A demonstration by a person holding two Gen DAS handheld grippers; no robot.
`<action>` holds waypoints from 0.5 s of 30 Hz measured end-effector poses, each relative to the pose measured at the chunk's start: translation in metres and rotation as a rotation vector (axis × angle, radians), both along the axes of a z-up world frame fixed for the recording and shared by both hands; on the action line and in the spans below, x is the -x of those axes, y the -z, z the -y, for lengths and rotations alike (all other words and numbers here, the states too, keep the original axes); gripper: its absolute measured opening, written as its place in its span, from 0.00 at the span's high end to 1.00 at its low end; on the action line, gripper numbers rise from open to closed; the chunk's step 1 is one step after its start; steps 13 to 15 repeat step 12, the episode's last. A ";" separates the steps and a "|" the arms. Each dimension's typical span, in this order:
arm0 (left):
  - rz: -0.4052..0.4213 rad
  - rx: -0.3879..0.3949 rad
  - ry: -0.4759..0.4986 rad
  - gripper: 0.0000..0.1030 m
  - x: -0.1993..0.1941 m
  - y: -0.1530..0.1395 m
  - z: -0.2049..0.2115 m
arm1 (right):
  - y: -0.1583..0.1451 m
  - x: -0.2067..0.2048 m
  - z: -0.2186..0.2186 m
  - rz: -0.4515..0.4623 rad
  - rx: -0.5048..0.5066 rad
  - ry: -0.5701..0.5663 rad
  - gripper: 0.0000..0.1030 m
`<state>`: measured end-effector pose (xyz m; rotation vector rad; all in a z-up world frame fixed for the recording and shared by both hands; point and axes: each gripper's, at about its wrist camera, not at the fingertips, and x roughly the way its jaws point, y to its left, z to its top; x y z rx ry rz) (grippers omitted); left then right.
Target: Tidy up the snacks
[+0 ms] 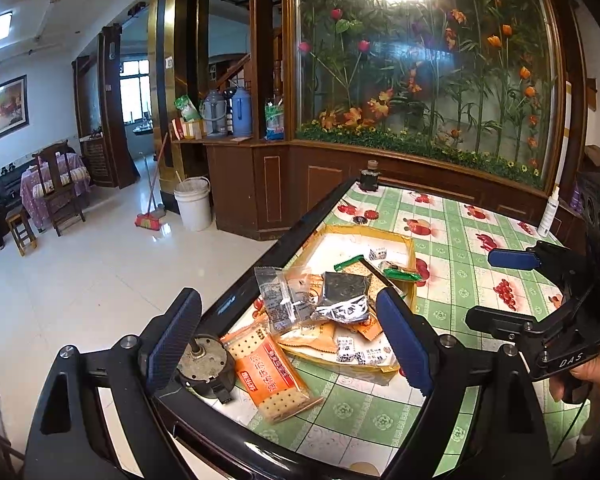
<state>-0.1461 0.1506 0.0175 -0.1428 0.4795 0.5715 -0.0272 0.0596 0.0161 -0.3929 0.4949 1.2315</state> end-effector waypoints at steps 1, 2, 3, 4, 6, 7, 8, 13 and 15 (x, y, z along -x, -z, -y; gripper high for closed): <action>0.005 -0.005 -0.003 0.13 0.001 -0.001 0.000 | 0.000 -0.001 0.000 0.001 0.002 -0.003 0.06; 0.008 -0.008 -0.007 0.13 0.001 -0.001 0.001 | 0.000 -0.001 0.000 0.001 0.002 -0.007 0.06; 0.014 -0.009 -0.005 0.13 0.002 -0.002 0.001 | 0.000 -0.002 -0.001 -0.001 0.003 -0.012 0.06; 0.015 -0.012 -0.006 0.13 0.003 -0.002 0.001 | 0.000 -0.002 -0.002 -0.003 0.003 -0.017 0.06; 0.017 -0.012 -0.006 0.13 0.003 -0.003 0.002 | 0.000 -0.002 -0.004 -0.005 0.006 -0.028 0.06; 0.016 -0.013 -0.004 0.13 0.003 -0.003 0.002 | 0.001 -0.002 -0.005 -0.004 0.009 -0.034 0.06; 0.017 -0.013 -0.002 0.13 0.004 -0.003 0.002 | 0.001 -0.001 -0.007 -0.002 0.013 -0.041 0.06; 0.026 0.009 0.002 0.13 0.006 -0.004 0.000 | 0.001 0.002 -0.013 0.015 0.030 -0.059 0.06; 0.026 0.009 0.002 0.13 0.006 -0.004 0.000 | 0.001 0.002 -0.013 0.015 0.030 -0.059 0.06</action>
